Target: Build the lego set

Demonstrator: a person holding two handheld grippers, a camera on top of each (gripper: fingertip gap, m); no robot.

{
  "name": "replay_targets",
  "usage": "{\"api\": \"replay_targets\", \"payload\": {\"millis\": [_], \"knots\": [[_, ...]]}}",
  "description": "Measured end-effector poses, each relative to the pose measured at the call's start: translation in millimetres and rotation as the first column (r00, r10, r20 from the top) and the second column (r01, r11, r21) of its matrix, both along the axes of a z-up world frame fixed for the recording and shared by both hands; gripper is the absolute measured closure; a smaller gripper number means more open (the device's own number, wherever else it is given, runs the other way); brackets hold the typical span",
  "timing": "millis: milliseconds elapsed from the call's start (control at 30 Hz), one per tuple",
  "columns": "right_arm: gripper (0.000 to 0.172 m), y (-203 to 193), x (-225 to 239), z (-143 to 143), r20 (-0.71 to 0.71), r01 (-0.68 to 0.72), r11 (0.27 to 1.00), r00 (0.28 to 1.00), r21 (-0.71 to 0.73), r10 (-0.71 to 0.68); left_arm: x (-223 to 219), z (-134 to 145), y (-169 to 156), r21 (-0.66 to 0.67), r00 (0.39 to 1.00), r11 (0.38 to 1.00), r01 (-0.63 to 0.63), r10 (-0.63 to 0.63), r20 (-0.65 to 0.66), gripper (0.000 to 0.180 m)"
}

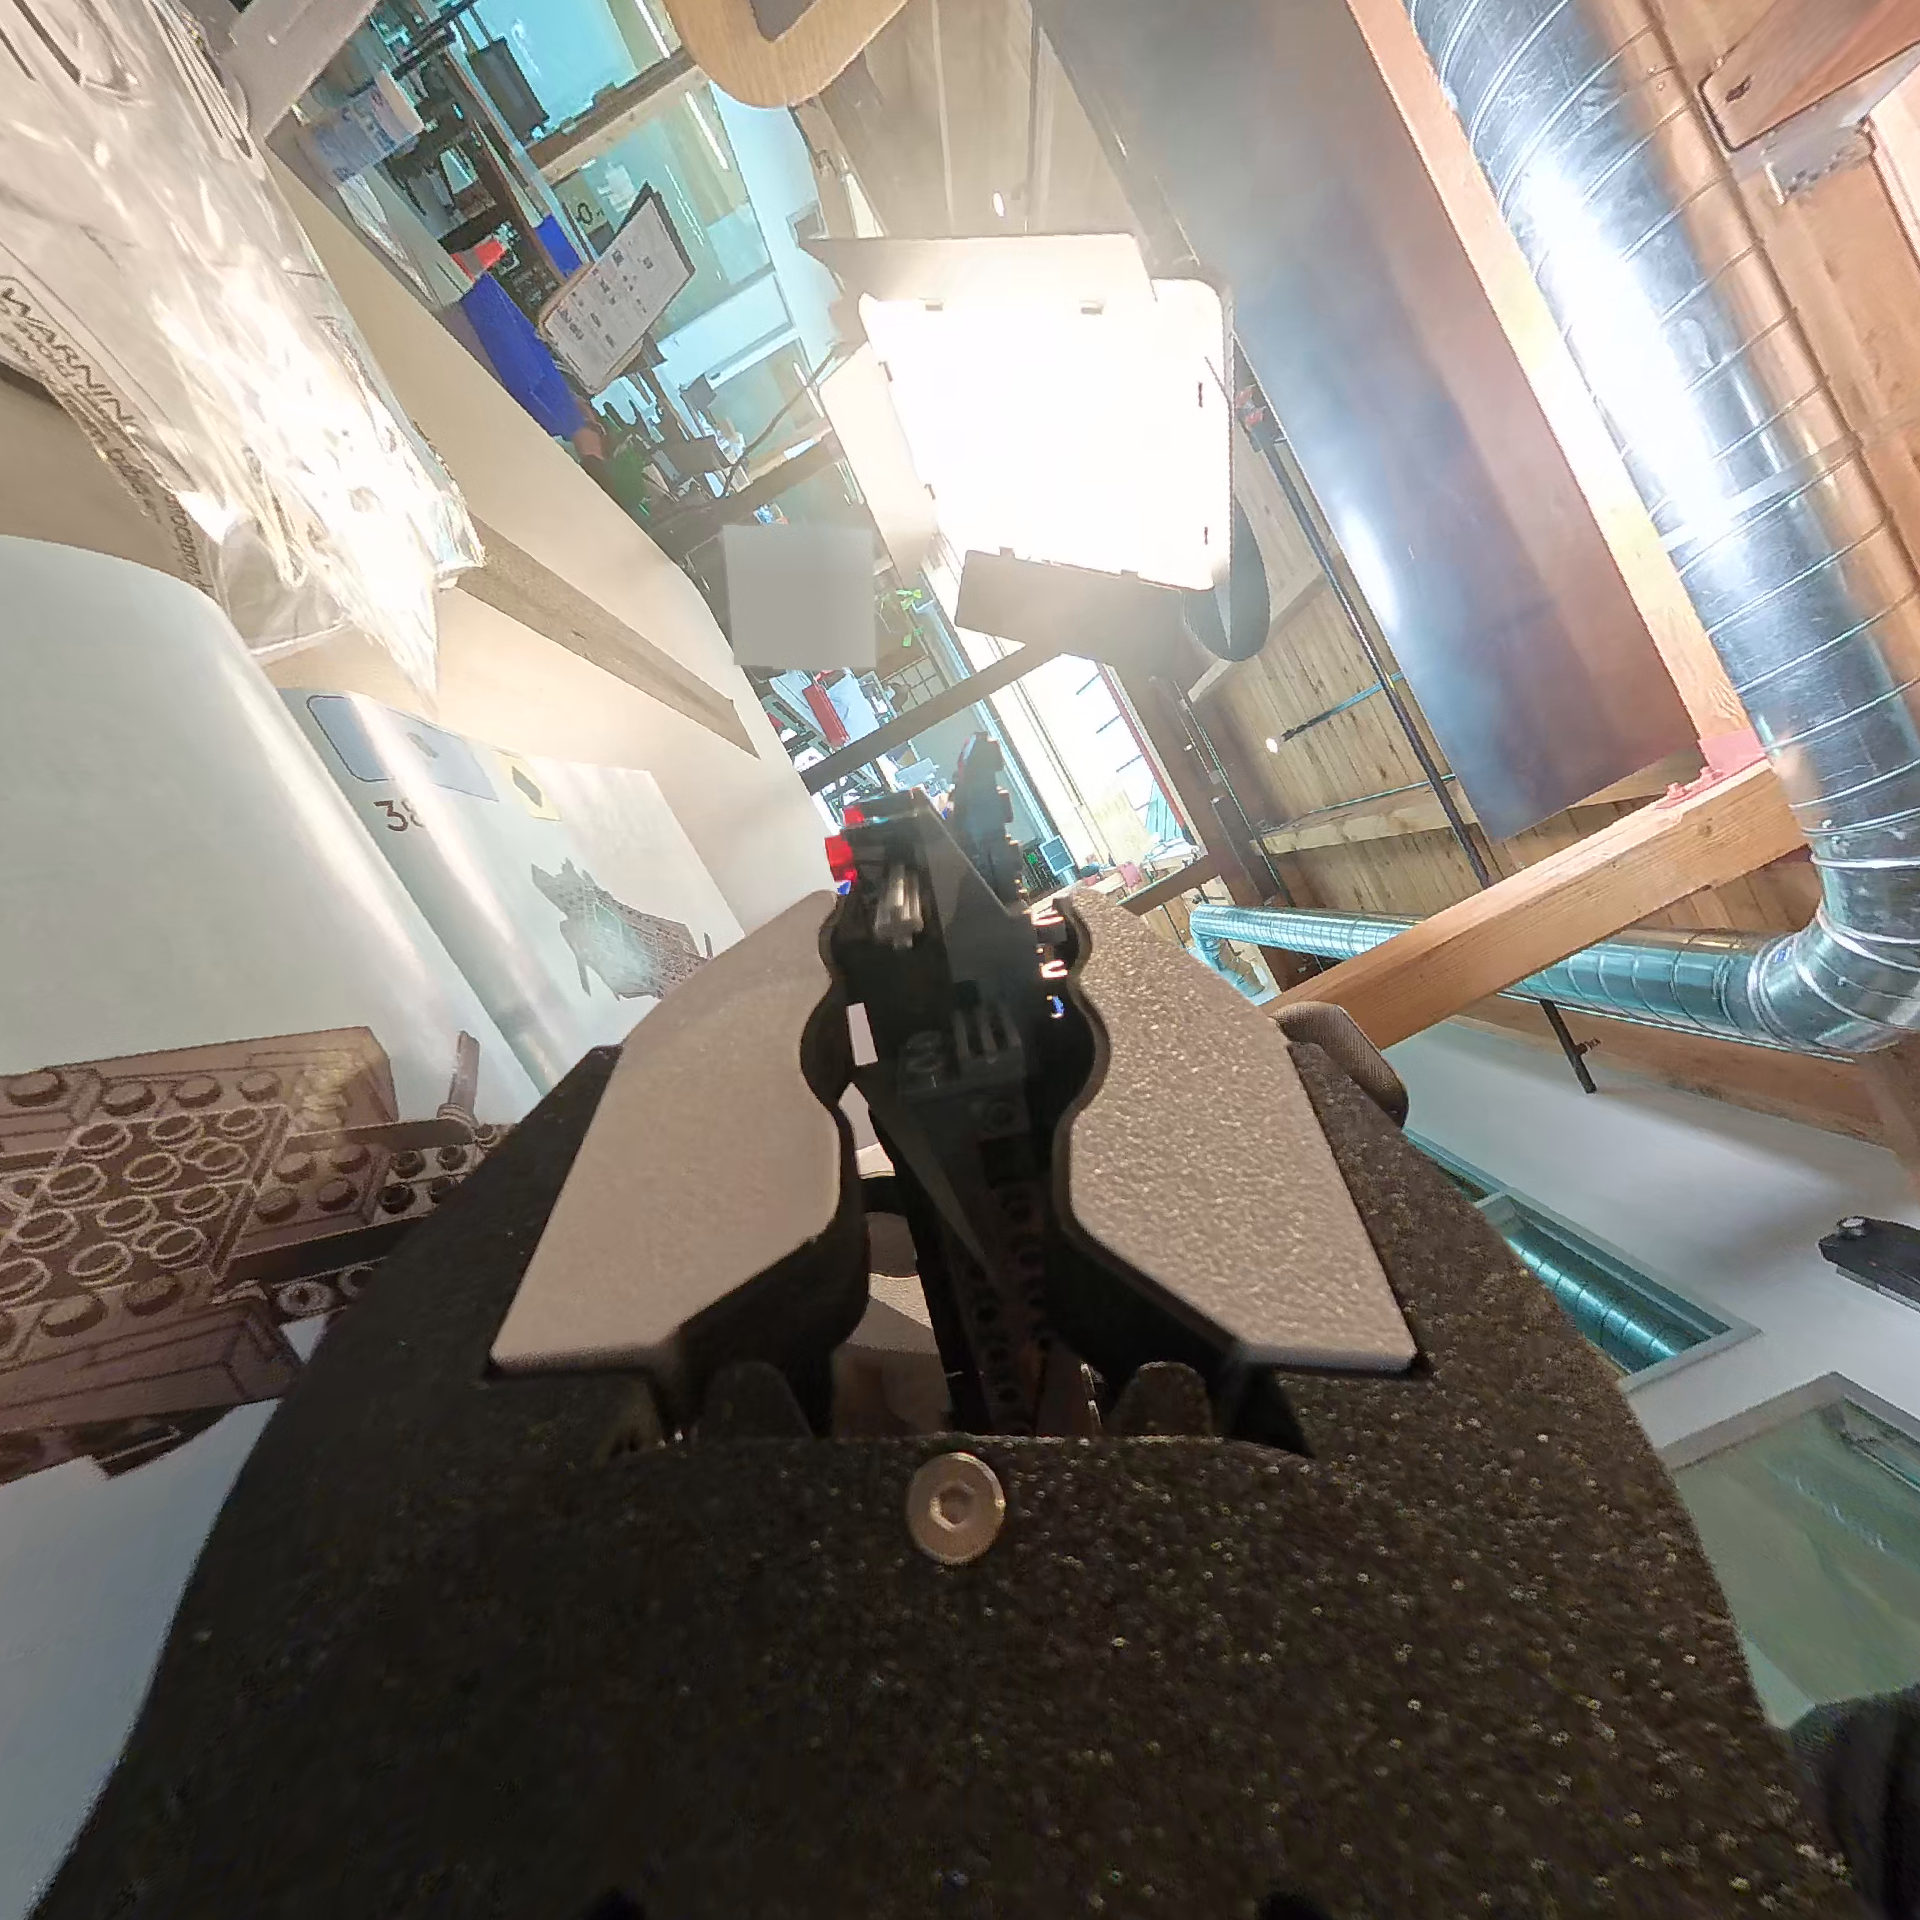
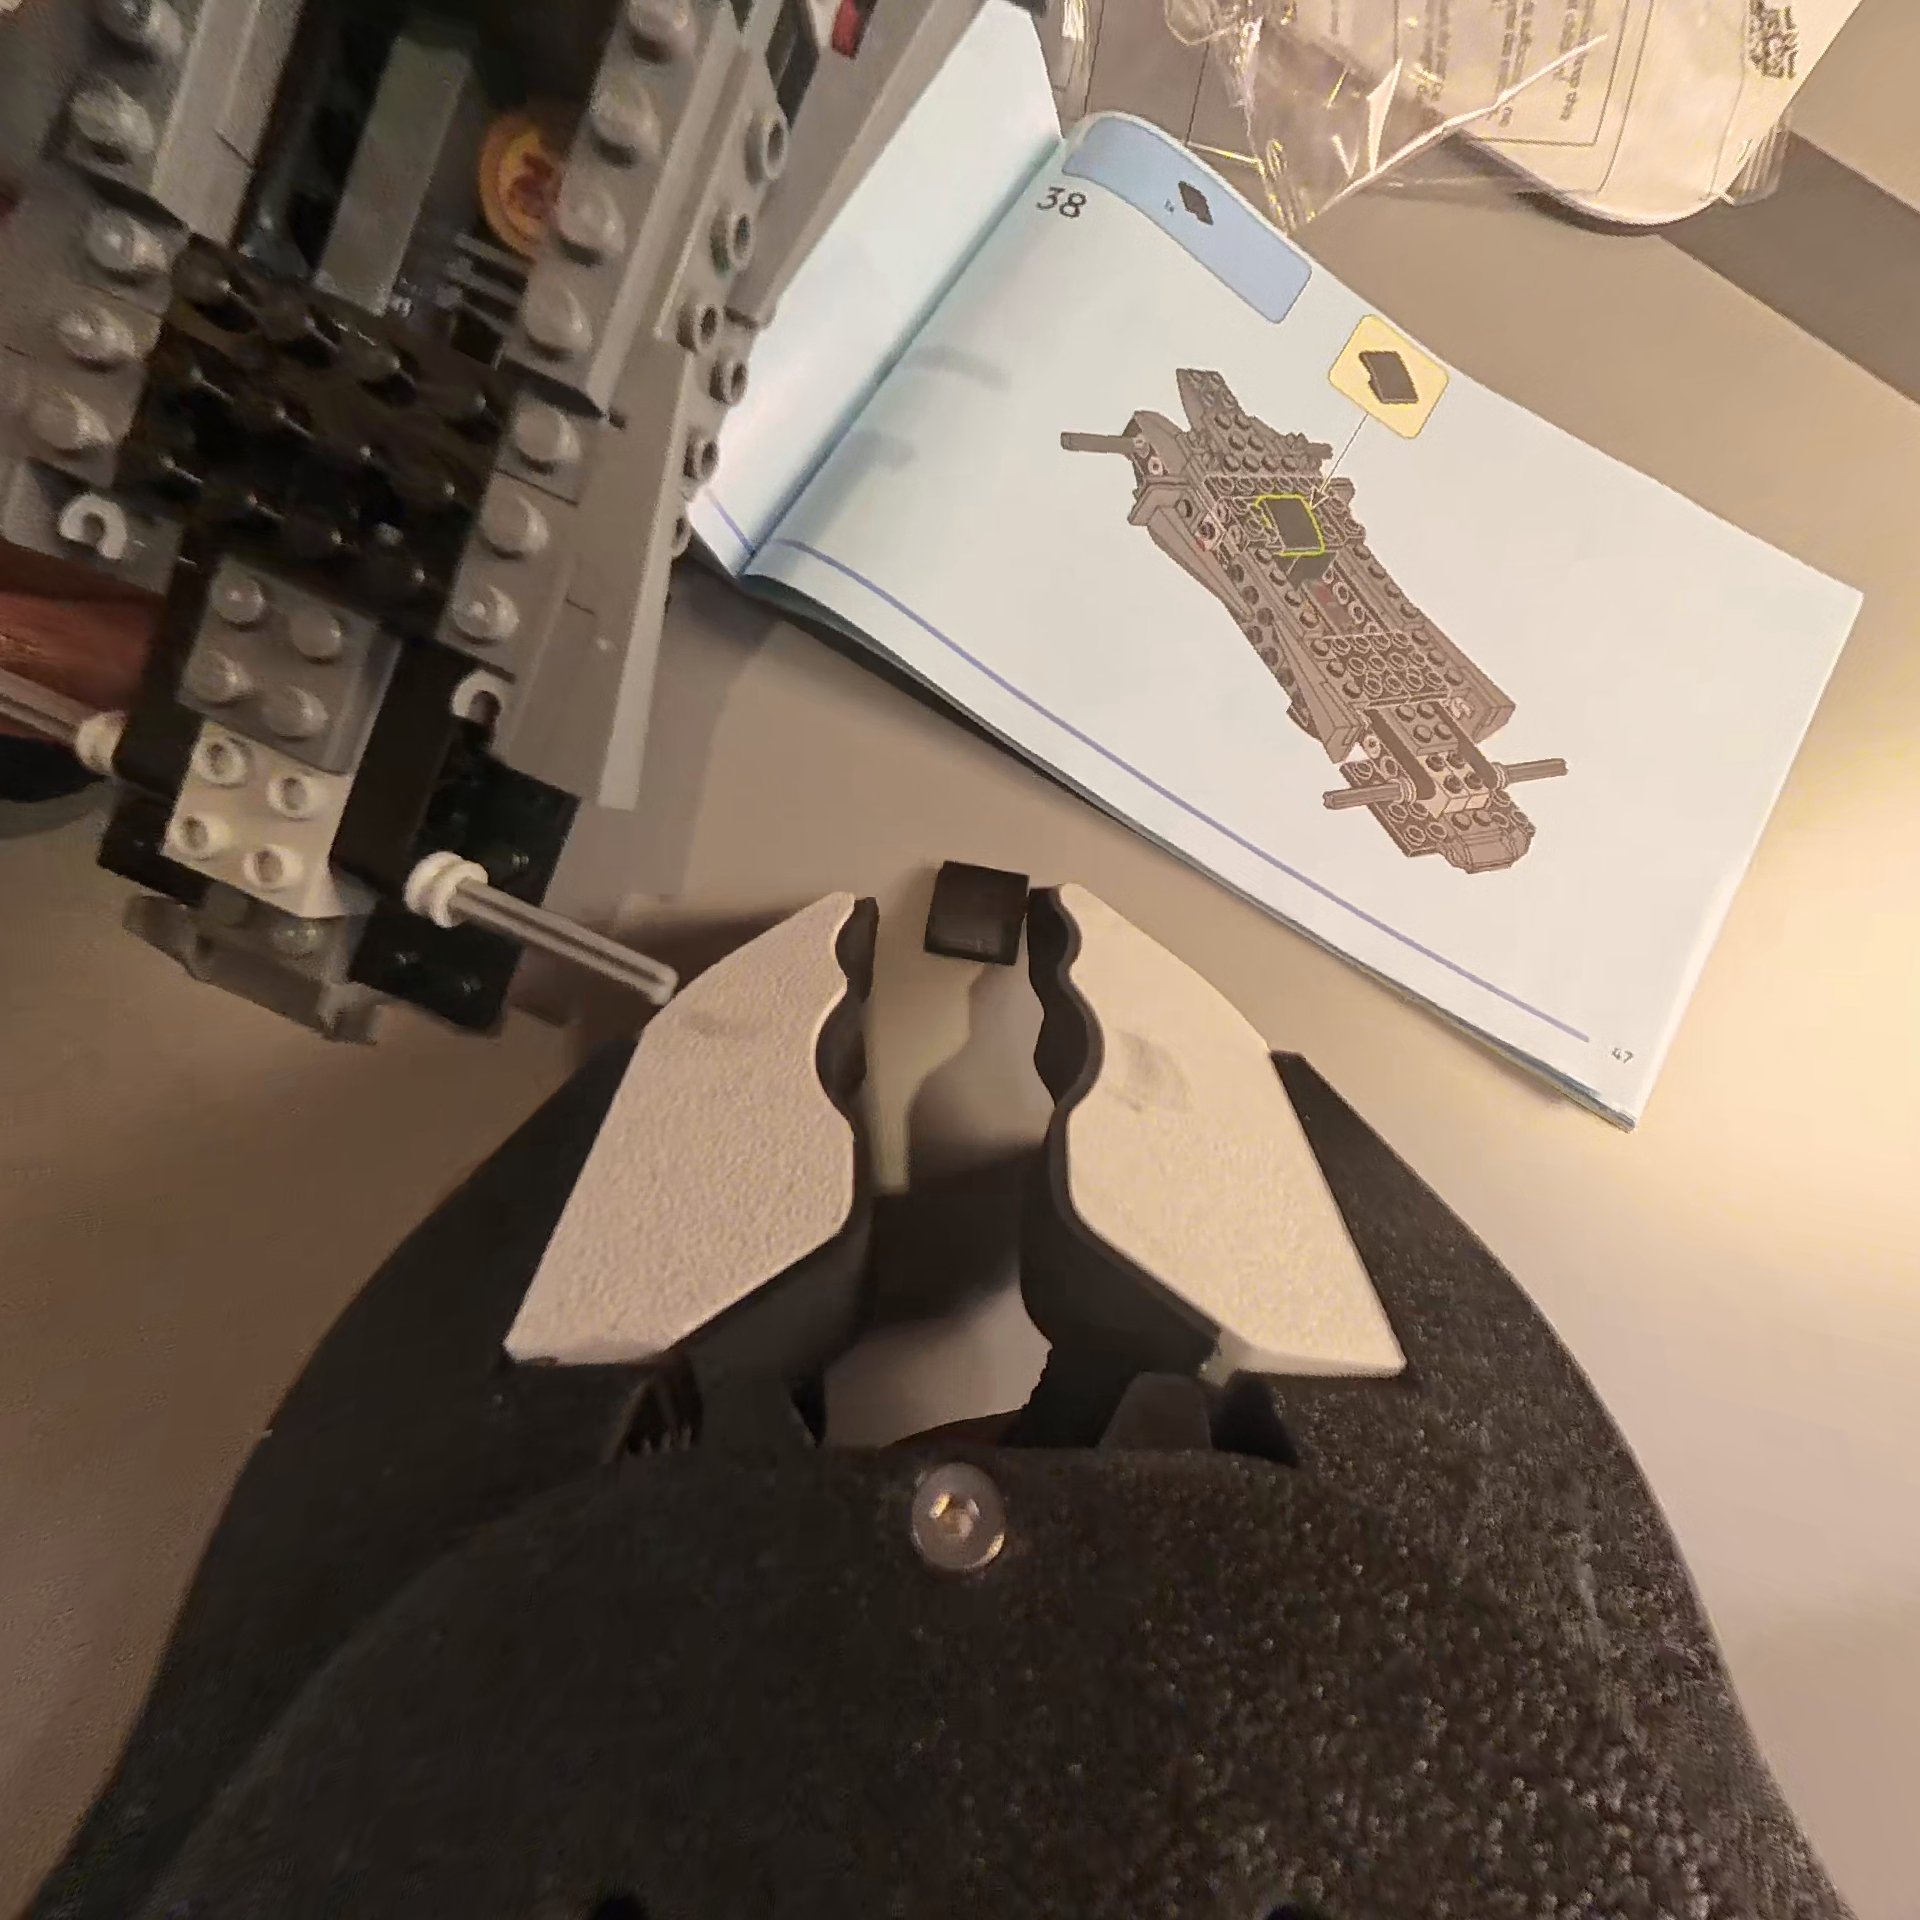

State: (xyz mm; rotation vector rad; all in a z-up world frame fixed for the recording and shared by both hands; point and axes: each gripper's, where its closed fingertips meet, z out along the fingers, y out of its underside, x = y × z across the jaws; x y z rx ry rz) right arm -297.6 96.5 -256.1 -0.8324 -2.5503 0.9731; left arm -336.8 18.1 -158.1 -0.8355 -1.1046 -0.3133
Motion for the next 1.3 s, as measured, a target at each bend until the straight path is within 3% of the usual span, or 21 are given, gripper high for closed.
{"api": "replay_targets", "payload": {"millis": [133,300,467,700,867,1300], "knots": [[0.156,1.7,-4.5,0.1,-0.027,0.02,1.0,0.999,0.014,-0.019,-2.1,-2.1,-6.8,0.032,0.999,0.999,-0.029,0.028,0.026,0.144],[0.156,8.4,-1.8,0.2,-0.022,0.026,0.999,0.999,0.019,-0.026,-0.4,-3.3,-9.7,0.049,0.997,0.997,-0.062,0.06,0.039,0.144],[0.156,13.4,1.2,9.3,0.022,0.052,0.996,0.998,-0.068,-0.051,1.3,-3.1,-10.3,0.059,0.994,0.992,-0.108,0.106,0.039,0.144],[0.156,3.2,9.5,81.3,-0.039,0.071,0.953,0.995,-0.294,-0.086,8.3,-6.4,0.0,0.131,0.979,0.972,-0.197,0.187,0.085,0.144],[0.157,-25.0,17.4,119.1,-0.131,-0.012,0.953,0.991,-0.302,-0.029,18.7,-10.6,18.5,0.208,0.973,0.955,-0.211,0.184,0.141,0.145],[0.156,-45.2,9.4,92.9,-0.138,0.016,0.987,0.99,-0.159,-0.038,29.3,-14.2,27.8,0.24,0.961,0.938,-0.25,0.211,0.177,0.145]]}}
